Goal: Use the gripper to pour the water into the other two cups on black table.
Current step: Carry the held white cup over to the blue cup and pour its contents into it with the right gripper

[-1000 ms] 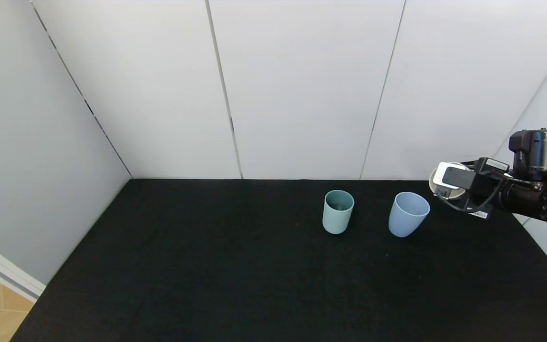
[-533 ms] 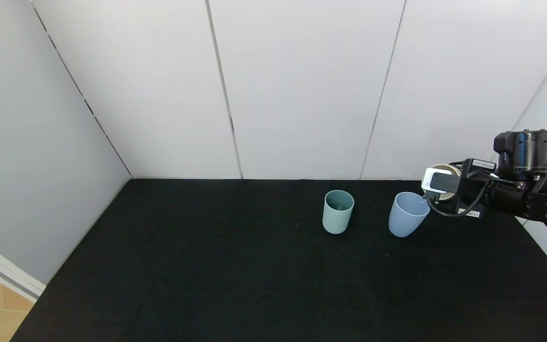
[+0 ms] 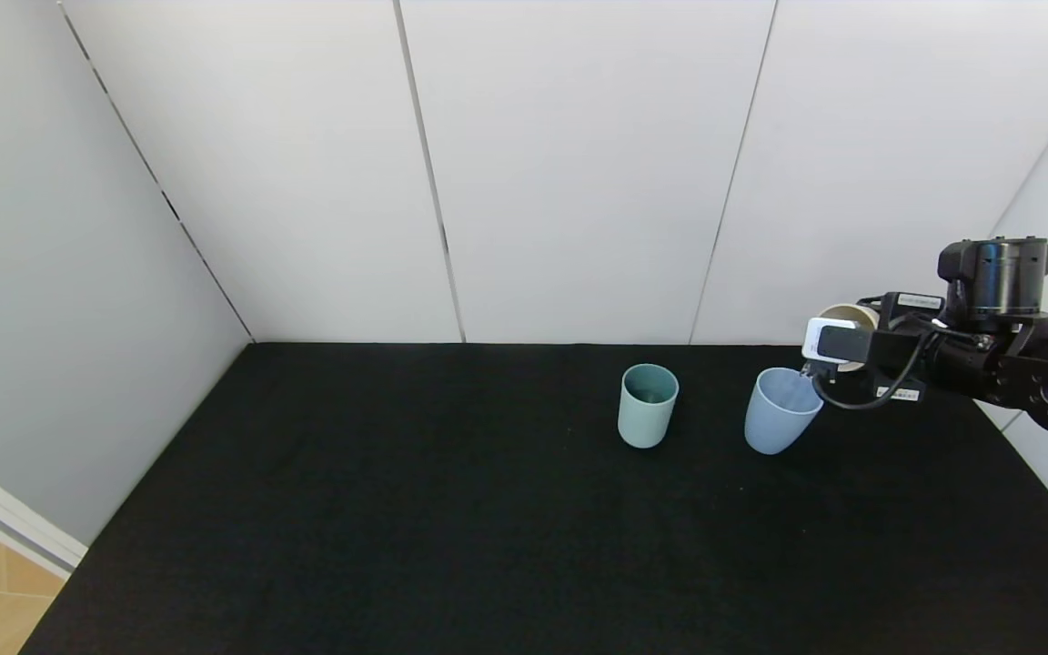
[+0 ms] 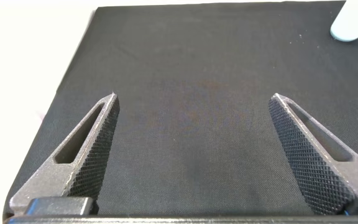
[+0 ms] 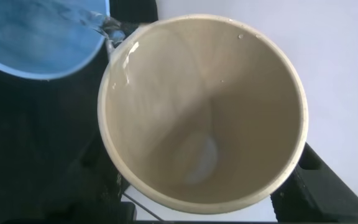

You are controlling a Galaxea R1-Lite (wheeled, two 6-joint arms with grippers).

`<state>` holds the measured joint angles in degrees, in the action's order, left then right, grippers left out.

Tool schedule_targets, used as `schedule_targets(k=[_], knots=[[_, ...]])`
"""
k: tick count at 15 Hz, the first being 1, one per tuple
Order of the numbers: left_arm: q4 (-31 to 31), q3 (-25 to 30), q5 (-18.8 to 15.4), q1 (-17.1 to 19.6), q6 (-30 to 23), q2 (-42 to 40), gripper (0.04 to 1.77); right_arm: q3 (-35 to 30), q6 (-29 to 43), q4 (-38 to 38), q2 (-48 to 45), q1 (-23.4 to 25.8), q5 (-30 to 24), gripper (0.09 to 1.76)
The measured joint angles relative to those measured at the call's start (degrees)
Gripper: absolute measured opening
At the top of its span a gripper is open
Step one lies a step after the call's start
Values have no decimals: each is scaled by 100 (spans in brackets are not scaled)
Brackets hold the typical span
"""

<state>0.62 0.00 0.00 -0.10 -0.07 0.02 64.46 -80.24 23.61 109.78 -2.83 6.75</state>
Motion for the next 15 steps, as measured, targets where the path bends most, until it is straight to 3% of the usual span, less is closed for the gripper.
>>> schedule_targets(k=[15], knots=[[-2, 0, 0, 0, 0, 0, 172, 171, -418, 37, 37, 68, 51, 128]])
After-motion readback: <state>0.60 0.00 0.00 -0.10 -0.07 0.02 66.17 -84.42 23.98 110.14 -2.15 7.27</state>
